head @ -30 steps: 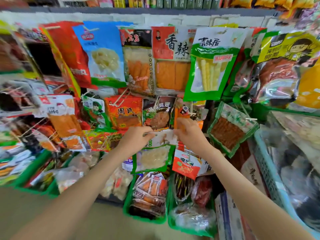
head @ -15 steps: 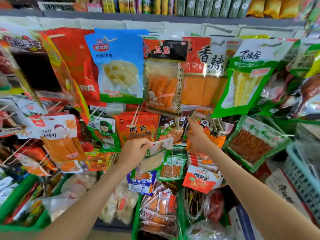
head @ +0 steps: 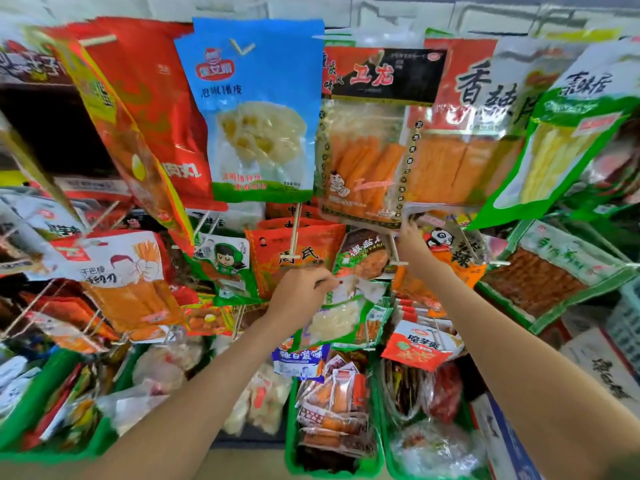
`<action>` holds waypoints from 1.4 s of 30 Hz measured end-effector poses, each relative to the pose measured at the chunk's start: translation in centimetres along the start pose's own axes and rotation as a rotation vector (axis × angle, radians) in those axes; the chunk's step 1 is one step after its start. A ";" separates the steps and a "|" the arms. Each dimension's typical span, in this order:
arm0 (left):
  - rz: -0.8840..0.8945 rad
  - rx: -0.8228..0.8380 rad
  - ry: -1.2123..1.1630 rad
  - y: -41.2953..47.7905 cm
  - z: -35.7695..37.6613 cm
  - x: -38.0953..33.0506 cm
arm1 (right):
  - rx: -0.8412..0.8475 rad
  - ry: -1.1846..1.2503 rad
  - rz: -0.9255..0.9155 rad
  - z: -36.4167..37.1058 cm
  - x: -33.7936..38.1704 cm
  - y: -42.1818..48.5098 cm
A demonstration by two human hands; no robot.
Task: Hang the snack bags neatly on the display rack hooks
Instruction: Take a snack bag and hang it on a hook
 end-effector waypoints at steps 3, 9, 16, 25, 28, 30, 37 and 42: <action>-0.003 0.039 -0.003 -0.3 0.3 -0.2 | -0.032 0.008 -0.033 -0.2 -0.1 -0.4; -0.006 0.013 -0.012 -0.6 -0.1 -0.3 | -0.071 0.125 -0.162 0.3 -1.1 -3.9; 0.020 -0.002 0.028 -1.4 -0.2 -2.8 | -0.071 0.190 -0.231 -1.6 -0.4 -7.3; 0.000 -0.012 0.054 -2.1 0.3 -3.5 | -0.003 0.112 -0.262 -2.0 -2.6 -10.0; -0.015 0.006 0.027 -1.9 0.5 -3.6 | 0.007 0.102 -0.275 -2.2 -3.3 -10.5; -0.022 0.014 -0.002 -1.8 0.6 -3.8 | 0.005 0.090 -0.286 -2.5 -3.5 -10.7; -0.014 0.070 -0.023 -1.3 0.9 -4.8 | -0.036 0.144 -0.243 -3.2 -3.2 -10.5; -0.049 0.059 -0.052 -1.5 -0.1 -4.0 | -0.067 0.248 -0.227 -2.8 -0.5 -9.4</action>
Point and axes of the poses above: each hand's wrist, its own y-axis towards the middle knuckle, its own z-axis out of the palm, x = y × z, the point moved 7 cm from there along y, towards the middle knuckle
